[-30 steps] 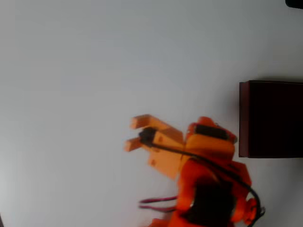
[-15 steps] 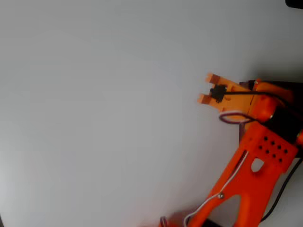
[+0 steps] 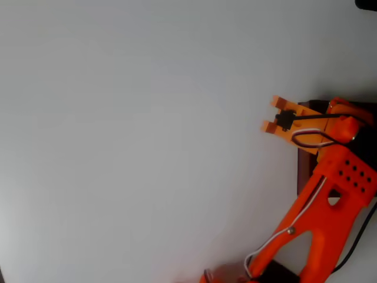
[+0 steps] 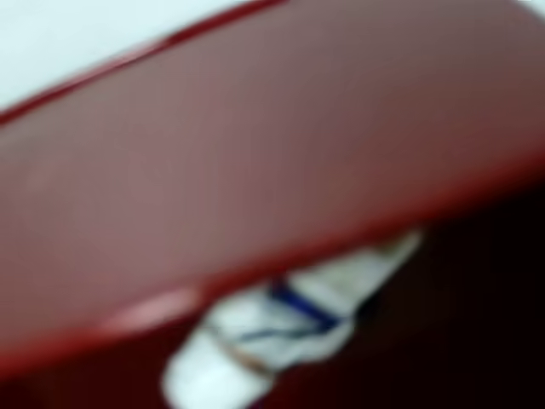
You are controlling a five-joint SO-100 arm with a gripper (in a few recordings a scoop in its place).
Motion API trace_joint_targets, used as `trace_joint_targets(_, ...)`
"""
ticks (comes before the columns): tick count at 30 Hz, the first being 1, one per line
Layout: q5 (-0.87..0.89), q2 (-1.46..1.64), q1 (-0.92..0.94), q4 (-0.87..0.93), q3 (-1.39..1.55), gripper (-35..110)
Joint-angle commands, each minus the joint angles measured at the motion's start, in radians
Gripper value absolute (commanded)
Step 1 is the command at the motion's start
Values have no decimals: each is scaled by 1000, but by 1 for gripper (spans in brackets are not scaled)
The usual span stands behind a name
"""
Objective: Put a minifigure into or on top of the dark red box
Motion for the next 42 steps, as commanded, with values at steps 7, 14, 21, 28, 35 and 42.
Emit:
trace_joint_targets(7,28,476,-321,9,318,16)
trace_joint_targets(14,202,1112,-673,-206,894,7)
trace_joint_targets(21,302,1247,-1014,-245,1112,0)
trace_joint_targets(28,377,1750,-1190,-367,1591,0)
trace_joint_targets(35,376,2149,-1296,-170,1841,0)
trace_joint_targets(42,319,2172,-1387,-98,1835,0)
